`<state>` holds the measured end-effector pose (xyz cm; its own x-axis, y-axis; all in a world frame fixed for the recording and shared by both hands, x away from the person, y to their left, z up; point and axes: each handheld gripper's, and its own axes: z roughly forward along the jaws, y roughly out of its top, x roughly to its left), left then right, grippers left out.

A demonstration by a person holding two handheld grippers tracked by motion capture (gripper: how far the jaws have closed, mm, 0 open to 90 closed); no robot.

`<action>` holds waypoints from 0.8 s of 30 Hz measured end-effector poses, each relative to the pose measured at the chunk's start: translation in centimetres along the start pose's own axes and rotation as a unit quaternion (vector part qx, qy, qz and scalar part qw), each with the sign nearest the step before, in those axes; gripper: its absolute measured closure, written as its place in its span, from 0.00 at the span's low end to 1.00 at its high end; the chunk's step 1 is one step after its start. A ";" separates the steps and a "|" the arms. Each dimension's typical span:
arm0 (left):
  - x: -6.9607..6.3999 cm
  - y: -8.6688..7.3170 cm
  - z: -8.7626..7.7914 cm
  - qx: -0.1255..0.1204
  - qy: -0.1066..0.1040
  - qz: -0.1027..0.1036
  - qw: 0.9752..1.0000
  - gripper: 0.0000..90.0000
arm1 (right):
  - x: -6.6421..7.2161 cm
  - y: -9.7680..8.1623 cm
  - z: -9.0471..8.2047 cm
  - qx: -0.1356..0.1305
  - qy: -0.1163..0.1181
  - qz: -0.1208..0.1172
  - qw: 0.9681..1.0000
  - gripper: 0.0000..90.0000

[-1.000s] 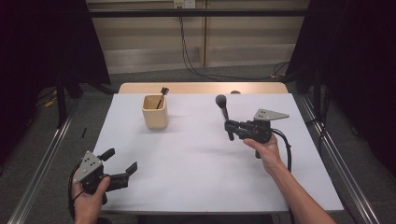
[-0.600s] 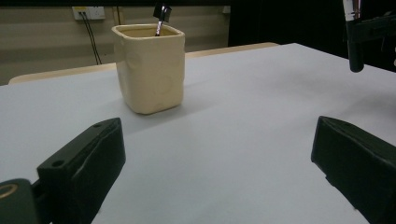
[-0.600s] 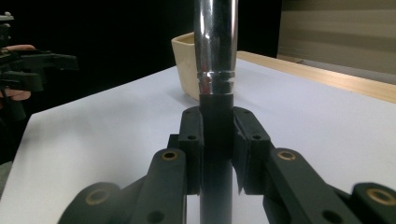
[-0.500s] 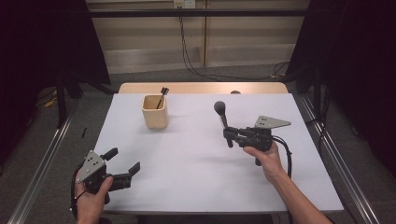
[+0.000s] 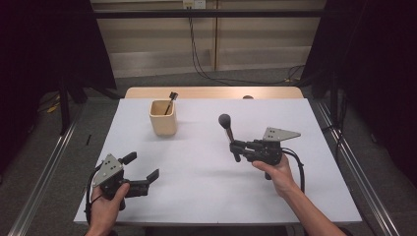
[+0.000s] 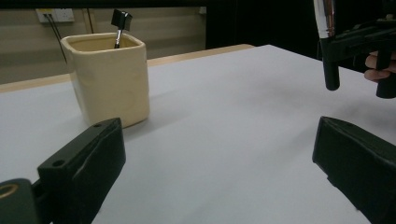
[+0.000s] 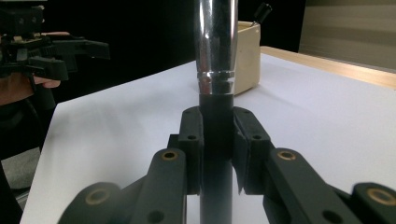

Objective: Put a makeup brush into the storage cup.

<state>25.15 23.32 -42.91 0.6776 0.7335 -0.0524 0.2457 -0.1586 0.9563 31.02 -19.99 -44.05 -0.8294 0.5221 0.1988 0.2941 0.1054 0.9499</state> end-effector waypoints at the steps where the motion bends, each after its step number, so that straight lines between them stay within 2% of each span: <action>1: -0.1 0.1 0.1 0.000 0.000 0.002 1.000 0.03 | 0.1 0.0 0.0 0.001 0.001 -0.001 1.000 0.84; 10: -1.1 1.1 1.5 -0.007 -0.024 0.010 1.000 0.02 | 0.7 0.1 0.3 0.001 0.008 -0.005 1.000 0.84; 15: -1.8 1.9 2.5 -0.012 -0.033 0.023 0.999 0.02 | 0.9 0.0 0.4 0.003 0.010 -0.007 1.000 0.84; 17: -2.0 2.2 2.9 -0.013 -0.033 0.025 0.999 0.02 | 1.0 0.0 0.5 0.003 0.012 -0.007 1.000 0.84; 24: -2.9 3.0 4.7 -0.012 -0.053 0.028 0.998 0.01 | 1.2 0.0 0.7 0.007 0.016 -0.008 1.000 0.84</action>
<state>27.22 17.63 -41.21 0.7599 0.6495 -0.0271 0.1890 -0.1809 0.9652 30.40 -18.74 -43.98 -0.8488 0.4928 0.1915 0.2870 0.1252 0.9497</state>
